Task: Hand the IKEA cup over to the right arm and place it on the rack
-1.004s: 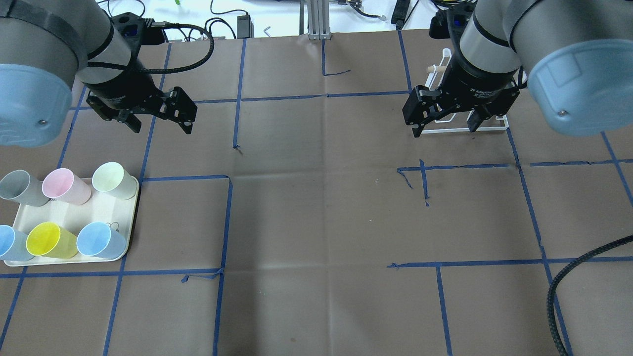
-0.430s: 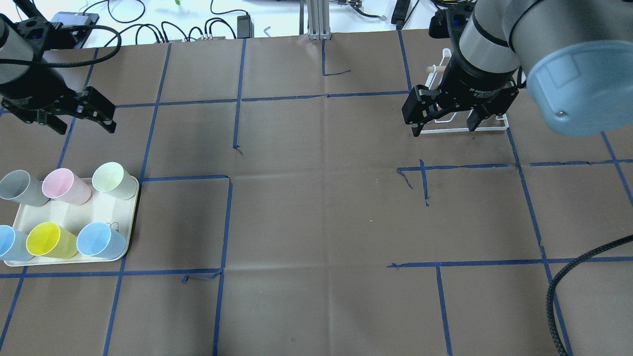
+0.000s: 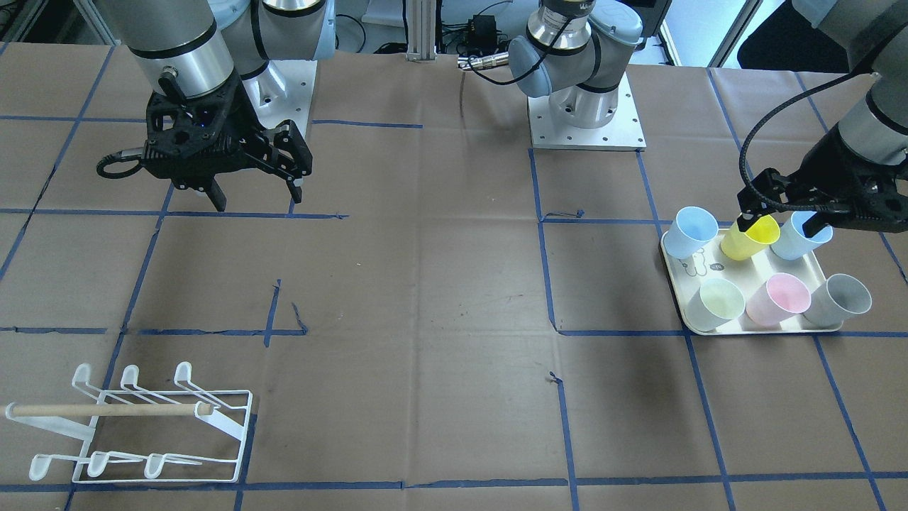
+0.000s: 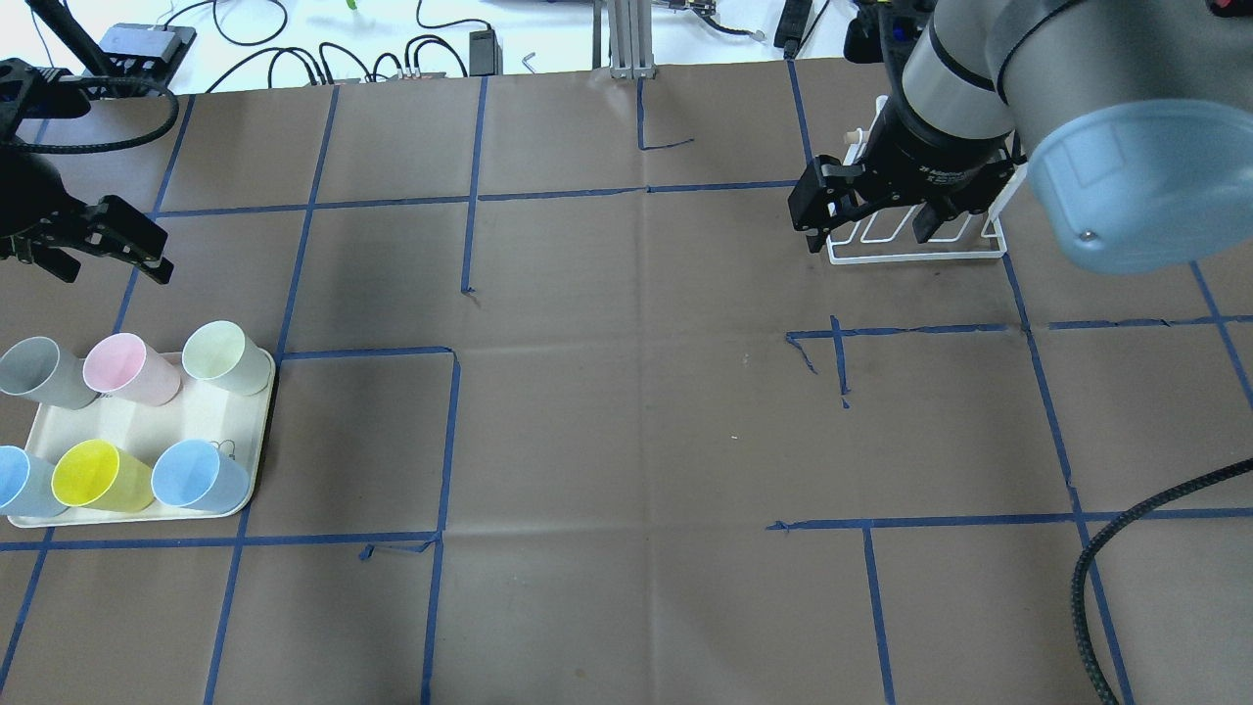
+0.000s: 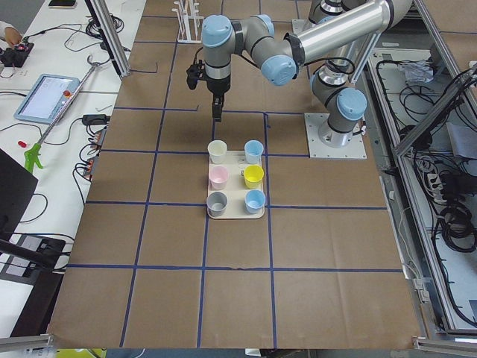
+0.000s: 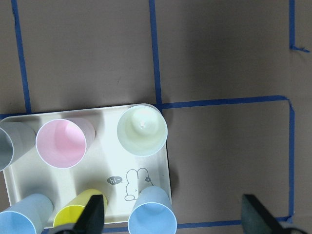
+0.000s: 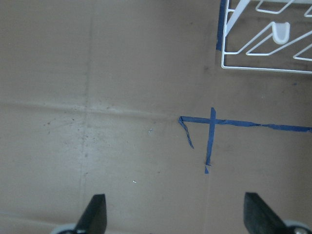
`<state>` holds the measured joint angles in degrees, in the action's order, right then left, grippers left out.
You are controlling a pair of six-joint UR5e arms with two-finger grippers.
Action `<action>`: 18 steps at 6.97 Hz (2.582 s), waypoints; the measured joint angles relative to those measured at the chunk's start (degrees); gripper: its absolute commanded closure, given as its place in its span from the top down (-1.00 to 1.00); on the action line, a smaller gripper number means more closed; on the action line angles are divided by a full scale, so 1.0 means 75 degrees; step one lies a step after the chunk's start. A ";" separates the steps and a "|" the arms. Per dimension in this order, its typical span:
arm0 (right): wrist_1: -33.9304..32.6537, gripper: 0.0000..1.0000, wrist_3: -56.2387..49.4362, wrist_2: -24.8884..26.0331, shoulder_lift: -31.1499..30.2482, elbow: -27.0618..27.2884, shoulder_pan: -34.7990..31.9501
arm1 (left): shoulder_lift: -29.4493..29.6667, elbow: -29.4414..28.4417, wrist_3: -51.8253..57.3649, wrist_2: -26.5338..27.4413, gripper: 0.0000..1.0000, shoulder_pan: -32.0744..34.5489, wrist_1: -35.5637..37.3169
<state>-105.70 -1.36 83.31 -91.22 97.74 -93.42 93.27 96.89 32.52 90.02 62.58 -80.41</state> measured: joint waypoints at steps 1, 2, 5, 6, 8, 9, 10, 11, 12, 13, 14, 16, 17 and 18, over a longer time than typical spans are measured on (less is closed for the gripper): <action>-0.0555 1.00 0.0101 -0.0241 0.0006 0.0138 -0.0001 | 0.0270 0.0045 0.0065 -0.0009 0.99 -0.0084 0.0225; -0.1029 1.00 0.0471 -0.0485 0.0008 0.0218 -0.0002 | 0.0462 0.0229 0.0039 -0.0013 0.99 -0.0112 0.0630; -0.2748 1.00 0.2312 -0.1748 0.0159 0.0458 -0.0011 | 0.0708 0.1392 -0.0444 -0.0084 0.99 -0.0069 0.2293; -0.3532 1.00 0.3128 -0.2152 0.0206 0.0639 -0.0013 | 0.0810 0.1781 -0.0612 -0.0188 0.99 -0.0047 0.2823; -0.5463 1.00 0.4573 -0.2635 0.0287 0.1218 -0.0033 | 0.1092 0.2358 -0.0708 -0.0252 0.99 0.0008 0.3687; -0.6452 1.00 0.5110 -0.2899 0.0338 0.1586 -0.0043 | 0.1176 0.2469 -0.0697 -0.0237 0.99 0.0017 0.3874; -0.7647 1.00 0.5688 -0.3258 0.0473 0.2002 -0.0046 | 0.1225 0.2506 -0.0675 -0.0230 0.80 0.0020 0.3955; -0.8960 1.00 0.6522 -0.3447 0.0703 0.2373 -0.0048 | 0.1249 0.2506 -0.0635 -0.0227 0.14 0.0022 0.3974; -1.0041 1.00 0.7542 -0.3518 0.0922 0.2634 -0.0051 | 0.1299 0.2482 -0.0573 -0.0217 -0.52 0.0021 0.3967; -1.0975 1.00 0.8554 -0.3531 0.1064 0.2884 -0.0056 | 0.1390 0.2439 -0.0486 -0.0201 -0.89 0.0016 0.3968; -1.1676 1.00 0.9211 -0.3523 0.1124 0.3128 -0.0063 | 0.1446 0.2414 -0.0420 -0.0195 -1.00 0.0015 0.3979; -1.2495 1.00 0.9833 -0.3487 0.1108 0.3534 -0.0131 | 0.1394 0.2345 -0.0359 -0.0202 -1.00 0.0032 0.3970; -1.2637 1.00 0.9927 -0.3432 0.1061 0.3782 -0.0170 | 0.1345 0.2194 -0.0331 -0.0212 -1.00 0.0048 0.3878; -1.2684 1.00 0.9948 -0.3296 0.0974 0.3997 -0.0192 | 0.1283 0.1915 -0.0309 -0.0220 -1.00 0.0057 0.3574</action>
<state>-200.83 73.25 58.58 -83.91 127.72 -94.86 102.89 111.25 30.21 88.37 63.01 -53.60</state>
